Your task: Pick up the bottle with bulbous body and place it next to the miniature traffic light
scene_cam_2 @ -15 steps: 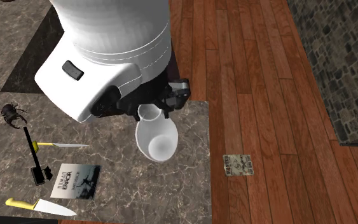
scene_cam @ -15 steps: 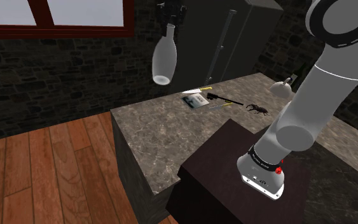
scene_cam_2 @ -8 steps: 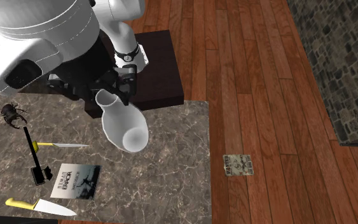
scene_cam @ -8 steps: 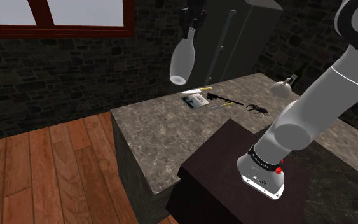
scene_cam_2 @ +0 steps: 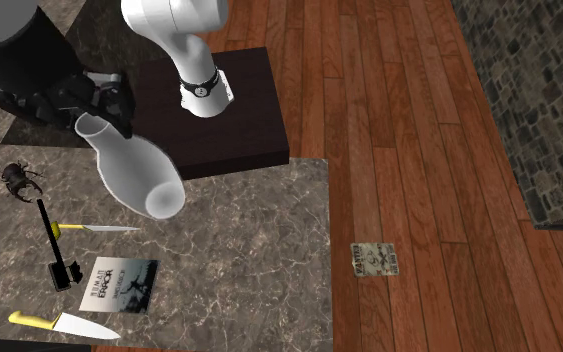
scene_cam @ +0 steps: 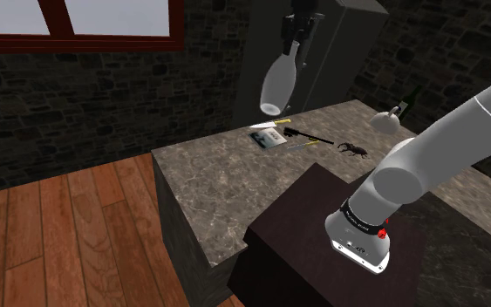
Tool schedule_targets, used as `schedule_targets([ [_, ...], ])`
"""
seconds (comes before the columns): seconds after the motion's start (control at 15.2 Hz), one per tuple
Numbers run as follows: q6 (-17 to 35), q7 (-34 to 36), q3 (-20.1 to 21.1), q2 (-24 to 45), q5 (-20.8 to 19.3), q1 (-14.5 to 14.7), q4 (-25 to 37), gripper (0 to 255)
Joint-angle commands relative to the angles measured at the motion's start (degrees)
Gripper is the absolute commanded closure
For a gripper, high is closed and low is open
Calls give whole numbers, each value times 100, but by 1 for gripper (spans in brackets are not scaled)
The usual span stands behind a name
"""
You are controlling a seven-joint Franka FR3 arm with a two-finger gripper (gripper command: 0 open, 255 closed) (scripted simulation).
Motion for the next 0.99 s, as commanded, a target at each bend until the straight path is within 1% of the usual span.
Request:
schedule_targets([
  [0.0, 37, -262, -161, -123, -61, -102, -155, 255],
  [0.46, 16, -1172, -759, -550, -341, -465, -528, 255],
  [0.92, 5, -2127, -1417, -694, -649, -816, -589, 255],
])
